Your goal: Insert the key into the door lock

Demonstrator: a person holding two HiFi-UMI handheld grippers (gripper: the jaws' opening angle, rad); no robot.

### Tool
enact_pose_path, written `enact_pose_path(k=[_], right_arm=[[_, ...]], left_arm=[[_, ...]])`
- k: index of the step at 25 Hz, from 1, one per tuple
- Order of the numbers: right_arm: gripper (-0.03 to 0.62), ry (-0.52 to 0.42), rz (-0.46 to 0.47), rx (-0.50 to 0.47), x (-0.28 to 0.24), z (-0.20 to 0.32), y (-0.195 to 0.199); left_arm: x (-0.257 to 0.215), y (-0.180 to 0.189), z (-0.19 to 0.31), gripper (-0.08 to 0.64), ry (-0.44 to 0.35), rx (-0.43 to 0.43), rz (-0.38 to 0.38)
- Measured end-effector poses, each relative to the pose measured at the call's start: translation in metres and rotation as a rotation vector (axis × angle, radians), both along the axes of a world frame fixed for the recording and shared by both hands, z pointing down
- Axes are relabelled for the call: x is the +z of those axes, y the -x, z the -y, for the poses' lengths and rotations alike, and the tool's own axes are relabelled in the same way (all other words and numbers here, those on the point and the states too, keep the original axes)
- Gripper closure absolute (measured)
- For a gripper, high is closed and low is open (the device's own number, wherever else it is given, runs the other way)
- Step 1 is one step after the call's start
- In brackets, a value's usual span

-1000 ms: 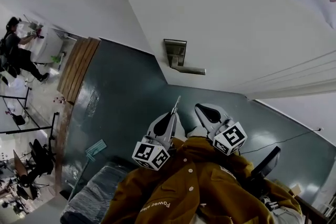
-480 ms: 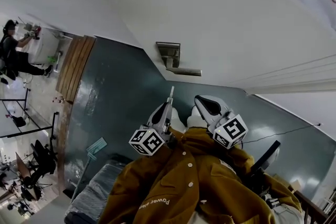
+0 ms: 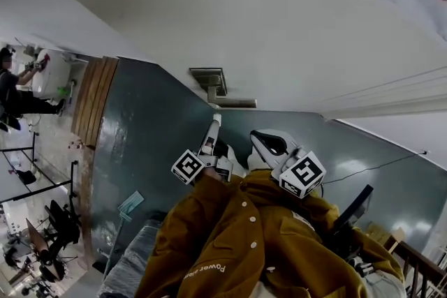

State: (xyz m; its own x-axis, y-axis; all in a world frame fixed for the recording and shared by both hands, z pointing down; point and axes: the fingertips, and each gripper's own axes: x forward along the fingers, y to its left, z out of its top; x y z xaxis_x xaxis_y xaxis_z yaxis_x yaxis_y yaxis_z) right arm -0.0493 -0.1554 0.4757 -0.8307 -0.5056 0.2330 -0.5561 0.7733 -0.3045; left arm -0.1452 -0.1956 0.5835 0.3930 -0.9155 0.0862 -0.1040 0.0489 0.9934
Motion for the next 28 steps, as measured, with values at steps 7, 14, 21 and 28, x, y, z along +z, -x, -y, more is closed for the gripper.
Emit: enact_pose_path(k=[7,14,21,28], right_arm=[[0.585,0.004,0.000,0.003,0.001,0.005,-0.004],[0.586,0.009,0.002,-0.001,0.001,0.007,-0.002],[0.585,0.008,0.000,0.001,0.001,0.008,-0.003],[0.586,0.006,-0.001,0.009,0.001,0.007,-0.006]], left_arm=[[0.001,0.006,0.027,0.538,-0.004,-0.014,-0.053],[-0.001,0.007,0.024,0.537,-0.027,-0.011,-0.067],[-0.003,0.008,0.028,0.538,-0.035,-0.026,-0.075],[0.002,0.008,0.044,0.537,-0.025,-0.013,-0.119]])
